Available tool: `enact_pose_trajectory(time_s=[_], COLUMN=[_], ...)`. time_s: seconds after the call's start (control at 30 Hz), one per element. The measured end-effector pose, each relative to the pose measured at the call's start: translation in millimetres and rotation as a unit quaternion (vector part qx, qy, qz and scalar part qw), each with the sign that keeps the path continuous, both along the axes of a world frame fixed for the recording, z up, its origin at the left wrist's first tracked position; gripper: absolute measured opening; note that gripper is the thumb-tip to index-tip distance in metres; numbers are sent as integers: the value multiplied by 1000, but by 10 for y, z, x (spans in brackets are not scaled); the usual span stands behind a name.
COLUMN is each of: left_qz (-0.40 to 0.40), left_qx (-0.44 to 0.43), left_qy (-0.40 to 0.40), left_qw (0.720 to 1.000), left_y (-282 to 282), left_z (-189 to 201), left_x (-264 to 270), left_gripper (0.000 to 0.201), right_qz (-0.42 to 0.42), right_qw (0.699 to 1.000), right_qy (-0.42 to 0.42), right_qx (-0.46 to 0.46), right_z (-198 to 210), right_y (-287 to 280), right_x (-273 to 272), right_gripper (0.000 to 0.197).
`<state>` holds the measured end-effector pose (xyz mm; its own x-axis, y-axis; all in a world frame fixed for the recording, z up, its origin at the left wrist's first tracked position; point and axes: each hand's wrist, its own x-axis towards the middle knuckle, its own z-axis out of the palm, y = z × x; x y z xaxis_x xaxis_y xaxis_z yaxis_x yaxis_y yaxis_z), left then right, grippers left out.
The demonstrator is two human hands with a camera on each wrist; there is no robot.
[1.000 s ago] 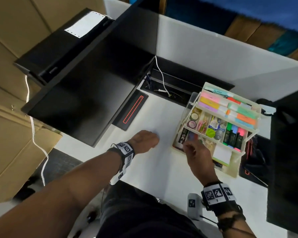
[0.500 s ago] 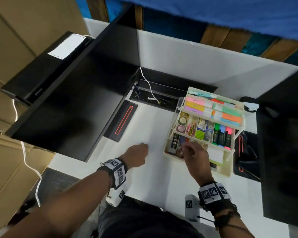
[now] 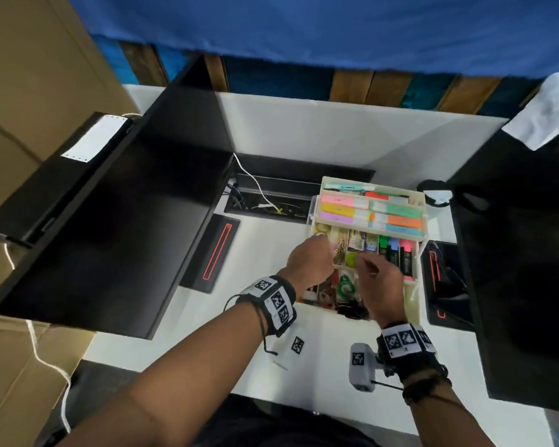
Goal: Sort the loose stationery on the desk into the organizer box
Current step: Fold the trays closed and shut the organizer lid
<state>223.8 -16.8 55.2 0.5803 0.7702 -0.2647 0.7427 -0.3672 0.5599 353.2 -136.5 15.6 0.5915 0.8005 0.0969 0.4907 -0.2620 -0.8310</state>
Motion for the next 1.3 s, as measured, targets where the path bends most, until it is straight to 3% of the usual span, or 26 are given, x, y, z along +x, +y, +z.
enact_pose_trajectory(time_s=[0.1, 0.37, 0.47, 0.53, 0.63, 0.73, 0.8, 0.93, 1.17, 1.3], left_qz=[-7, 28, 109, 204, 287, 237, 178, 154, 159, 156], left_qx=[35, 37, 78, 81, -27, -160, -195, -185, -228, -226], left_qy=[17, -90, -155, -236, -276, -234, -226, -206, -240, -234], left_qw=[999, 995, 979, 947, 917, 929, 938, 949, 930, 933], left_y=[-1, 31, 113, 225, 470, 670, 774, 853, 769, 700], left_z=[-96, -110, 33, 118, 191, 245, 227, 136, 96, 44], left_x=[68, 67, 47, 46, 102, 186, 233, 237, 75, -59], left_gripper=[12, 27, 20, 24, 27, 34, 32, 20, 25, 28], right_qz=[-9, -52, -142, -208, -245, -207, -166, -154, -211, -232], right_qw=[999, 999, 990, 977, 969, 972, 978, 982, 954, 950], right_qy=[31, -10, 6, 9, 25, 76, 95, 94, 212, 208], right_qx=[7, -2, 10, 41, 24, -76, -85, -52, 14, 26], right_z=[28, -16, 99, 237, 352, 294, 194, 144, 146, 164], right_y=[-245, -555, -487, -408, -236, -118, -93, -96, -100, -82], right_x=[68, 329, 511, 661, 900, 1058, 1099, 1089, 1002, 932], right_gripper=[12, 14, 15, 17, 26, 40, 39, 31, 34, 40])
